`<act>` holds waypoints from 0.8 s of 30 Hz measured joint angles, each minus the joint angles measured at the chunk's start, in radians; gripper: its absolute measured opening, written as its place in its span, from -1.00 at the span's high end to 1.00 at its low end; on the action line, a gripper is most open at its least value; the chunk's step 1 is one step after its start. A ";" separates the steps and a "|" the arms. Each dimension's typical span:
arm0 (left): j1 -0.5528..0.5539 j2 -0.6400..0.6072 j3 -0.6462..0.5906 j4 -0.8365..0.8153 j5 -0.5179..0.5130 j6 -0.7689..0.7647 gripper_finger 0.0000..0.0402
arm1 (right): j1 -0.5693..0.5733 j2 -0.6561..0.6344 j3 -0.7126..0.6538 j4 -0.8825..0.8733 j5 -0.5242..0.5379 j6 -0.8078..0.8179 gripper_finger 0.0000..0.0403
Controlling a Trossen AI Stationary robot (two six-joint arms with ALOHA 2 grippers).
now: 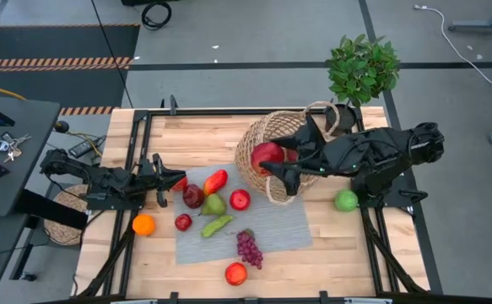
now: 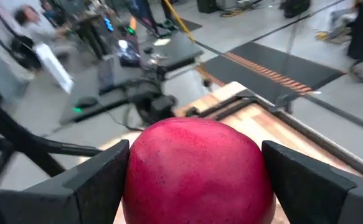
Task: Build produce basket
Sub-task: Put the pomegranate into the brown basket
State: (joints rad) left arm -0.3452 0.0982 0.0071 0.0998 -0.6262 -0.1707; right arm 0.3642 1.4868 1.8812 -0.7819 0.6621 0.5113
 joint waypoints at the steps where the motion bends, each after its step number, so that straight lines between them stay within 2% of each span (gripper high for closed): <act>1: 0.000 0.000 0.000 0.000 0.000 0.000 0.76 | 0.000 0.000 0.000 -0.021 0.012 -0.028 -0.77; 7: 0.000 0.000 0.000 0.000 0.000 0.000 0.76 | 0.002 0.000 0.000 -0.123 0.101 -0.218 -0.77; 11: 0.000 0.000 0.000 0.000 0.000 0.000 0.76 | 0.002 0.011 0.000 -0.174 0.169 -0.410 -0.77; 19: 0.000 0.000 0.000 0.000 0.000 0.000 0.76 | 0.007 0.115 0.000 -0.369 0.261 -0.825 -0.77; 24: 0.000 0.000 0.000 0.000 0.000 0.000 0.76 | 0.005 0.185 -0.001 -0.459 0.365 -0.970 -0.77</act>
State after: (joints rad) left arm -0.3454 0.0978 0.0071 0.0998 -0.6262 -0.1704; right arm 0.3691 1.6715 1.8805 -1.2405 1.0268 -0.4585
